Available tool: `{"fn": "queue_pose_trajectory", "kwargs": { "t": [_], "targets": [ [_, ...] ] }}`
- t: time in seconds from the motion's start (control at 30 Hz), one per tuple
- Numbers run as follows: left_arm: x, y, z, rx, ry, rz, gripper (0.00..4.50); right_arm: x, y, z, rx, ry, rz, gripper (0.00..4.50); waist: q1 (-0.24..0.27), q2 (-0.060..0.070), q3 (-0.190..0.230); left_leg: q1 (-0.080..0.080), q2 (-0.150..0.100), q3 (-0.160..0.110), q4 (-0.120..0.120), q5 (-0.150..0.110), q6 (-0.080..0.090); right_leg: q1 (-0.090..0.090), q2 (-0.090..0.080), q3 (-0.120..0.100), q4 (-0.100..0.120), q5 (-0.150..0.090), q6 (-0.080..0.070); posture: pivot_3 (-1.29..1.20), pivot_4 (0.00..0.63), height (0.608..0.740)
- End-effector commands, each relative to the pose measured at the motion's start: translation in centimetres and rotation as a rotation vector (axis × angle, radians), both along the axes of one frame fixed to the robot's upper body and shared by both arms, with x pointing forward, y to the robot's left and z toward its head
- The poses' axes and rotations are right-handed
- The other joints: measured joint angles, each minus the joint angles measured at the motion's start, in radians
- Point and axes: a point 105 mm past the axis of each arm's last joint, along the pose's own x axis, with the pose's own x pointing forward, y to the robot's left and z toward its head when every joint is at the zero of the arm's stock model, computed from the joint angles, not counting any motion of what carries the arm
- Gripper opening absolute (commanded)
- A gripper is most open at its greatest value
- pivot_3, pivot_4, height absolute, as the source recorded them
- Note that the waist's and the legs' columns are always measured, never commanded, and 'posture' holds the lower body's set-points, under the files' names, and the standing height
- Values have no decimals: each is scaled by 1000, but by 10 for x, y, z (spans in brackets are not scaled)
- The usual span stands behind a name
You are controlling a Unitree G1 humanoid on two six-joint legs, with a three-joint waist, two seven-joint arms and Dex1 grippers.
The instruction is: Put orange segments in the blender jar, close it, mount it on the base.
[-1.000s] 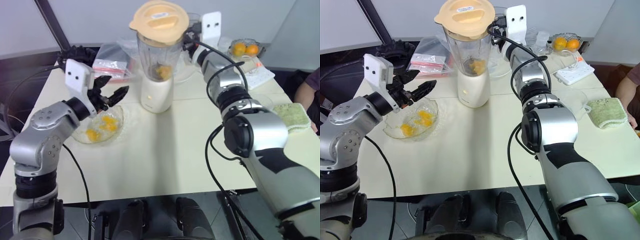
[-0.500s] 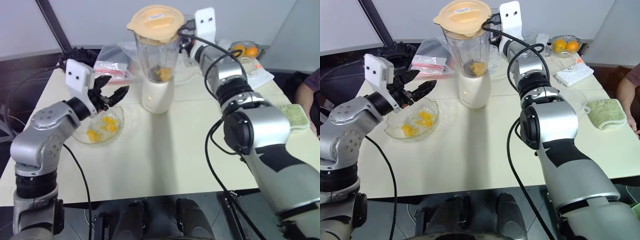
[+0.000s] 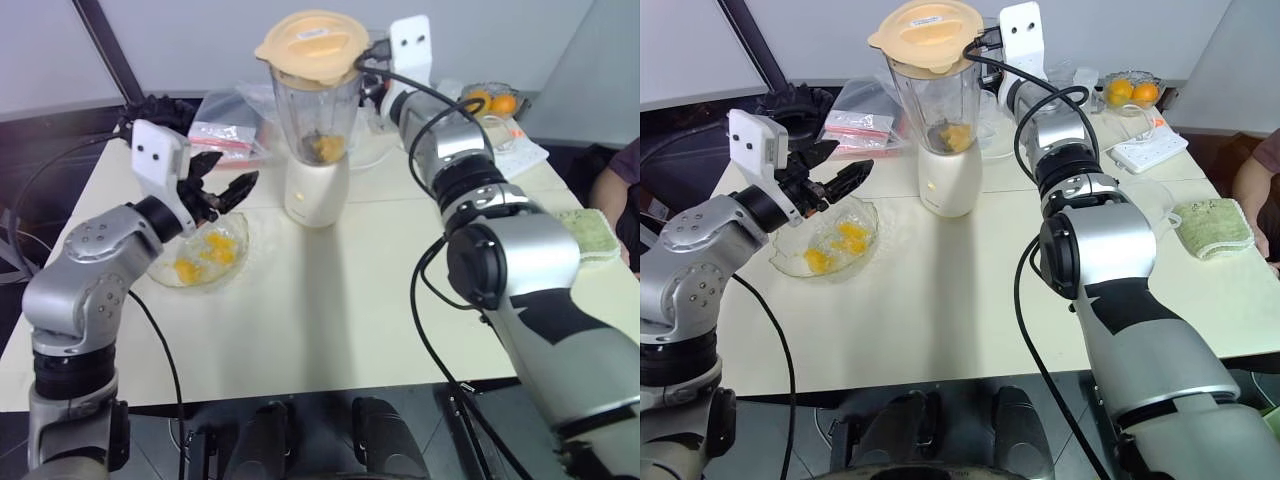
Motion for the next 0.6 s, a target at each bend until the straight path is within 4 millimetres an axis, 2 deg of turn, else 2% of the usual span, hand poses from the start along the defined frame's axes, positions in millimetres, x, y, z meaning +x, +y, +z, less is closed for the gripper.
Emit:
{"fn": "queue_pose_trajectory", "kwargs": {
  "t": [0.03, 0.07, 0.43, 0.6],
  "targets": [
    [-3, -3, 13, 4, -55, -8, 3657, 1, -8, -17, -43, 46, -26, 3289, -1, 1, 1, 0, 0, 0, 0, 0, 0, 0, 0, 0, 0, 0, 0, 0, 150, 740],
    [-3, -3, 12, 4, -54, -9, 3657, 1, -9, -17, -42, 44, -29, 3716, -2, 1, 2, 0, 0, 0, 0, 0, 0, 0, 0, 0, 0, 0, 0, 0, 150, 740],
    [-2, -3, 15, -10, -55, -22, 3657, 1, -20, -7, -67, -1, -46, 3716, -11, 2, 3, -2, 1, 1, -2, 0, 0, -4, 1, 1, 0, 0, 0, 0, 150, 740],
    [-3, -6, 16, -10, -51, -44, 3657, 1, -24, -10, -71, 1, -35, 3716, -5, 2, 3, -2, 1, 1, -2, 0, 0, -4, 1, 1, 0, 0, 0, 0, 150, 740]
  ]
}}
